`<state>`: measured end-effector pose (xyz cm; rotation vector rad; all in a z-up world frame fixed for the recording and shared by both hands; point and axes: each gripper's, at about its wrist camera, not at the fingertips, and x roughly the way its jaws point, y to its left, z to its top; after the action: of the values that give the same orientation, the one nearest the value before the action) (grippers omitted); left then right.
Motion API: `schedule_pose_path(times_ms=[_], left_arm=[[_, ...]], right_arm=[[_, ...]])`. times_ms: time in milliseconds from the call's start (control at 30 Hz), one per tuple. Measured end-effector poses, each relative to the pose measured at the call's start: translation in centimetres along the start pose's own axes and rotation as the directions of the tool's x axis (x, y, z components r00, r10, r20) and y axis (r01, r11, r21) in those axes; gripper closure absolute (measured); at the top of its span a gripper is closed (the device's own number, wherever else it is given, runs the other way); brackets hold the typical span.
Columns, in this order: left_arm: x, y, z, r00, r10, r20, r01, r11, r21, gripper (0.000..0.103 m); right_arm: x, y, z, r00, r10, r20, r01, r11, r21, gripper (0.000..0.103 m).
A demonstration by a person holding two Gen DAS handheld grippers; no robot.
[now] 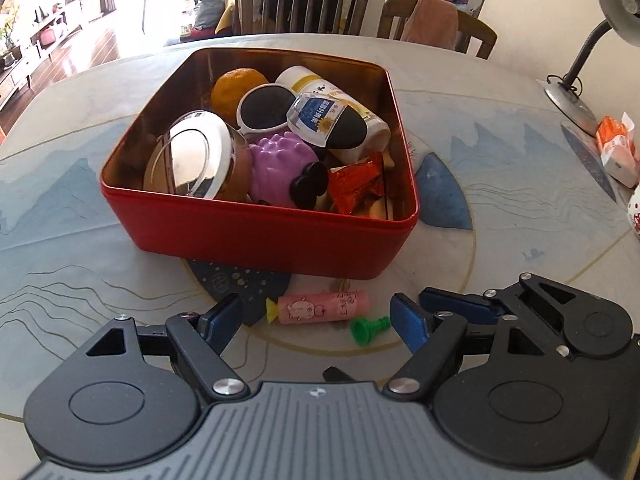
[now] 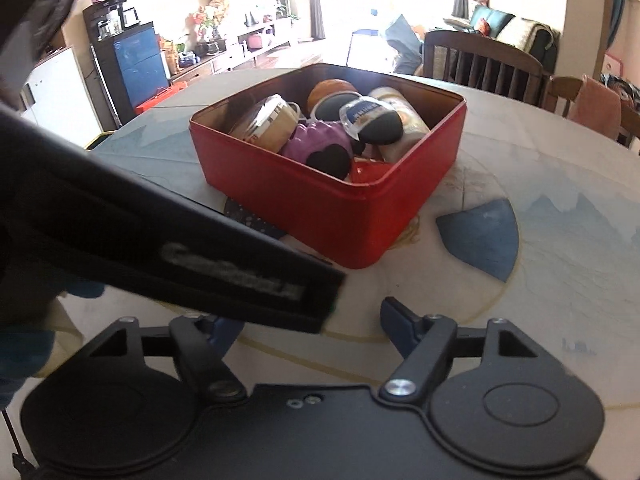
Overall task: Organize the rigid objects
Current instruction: 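Grasp the pink tube with the left gripper while the right grasps the small green piece, then carry the pink tube and the green piece over the red tin with both grippers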
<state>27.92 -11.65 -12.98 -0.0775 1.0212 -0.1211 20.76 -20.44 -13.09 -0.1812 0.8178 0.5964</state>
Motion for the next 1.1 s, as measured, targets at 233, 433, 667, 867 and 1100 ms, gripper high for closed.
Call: schedule_pose_path(times_ms=[233,433,667,867,1100], left_arm=[[1.0,-0.5,0.0,0.999,0.046,0.007,-0.047,0.999,0.016,0.024],[1.3,-1.1,-0.4,0.998,0.067,0.017,-0.068,0.996,0.063,0.038],[1.2,-0.3,-0.6,0.997,0.068,0.021,-0.069,0.997,0.039,0.043],[0.5,1.3,-0.9,0.997,0.071,0.025,-0.072,0.997,0.007,0.043],[-0.5,2.7,-1.7,0.995,0.089,0.044,-0.09,0.996,0.014,0.043]], right_arm=[[0.0,0.2,0.2,1.0,0.013,0.016,-0.012,0.999,-0.033,0.049],[0.0,0.4,0.2,1.0,0.0,0.023,0.001,0.998,-0.057,0.054],[0.2,0.8,0.2,0.999,-0.023,0.028,0.026,0.996,-0.088,0.059],[0.1,1.2,0.1,0.999,-0.02,0.031,0.023,0.994,-0.104,0.072],[0.1,1.6,0.0,0.998,-0.047,0.034,0.049,0.995,-0.092,0.08]])
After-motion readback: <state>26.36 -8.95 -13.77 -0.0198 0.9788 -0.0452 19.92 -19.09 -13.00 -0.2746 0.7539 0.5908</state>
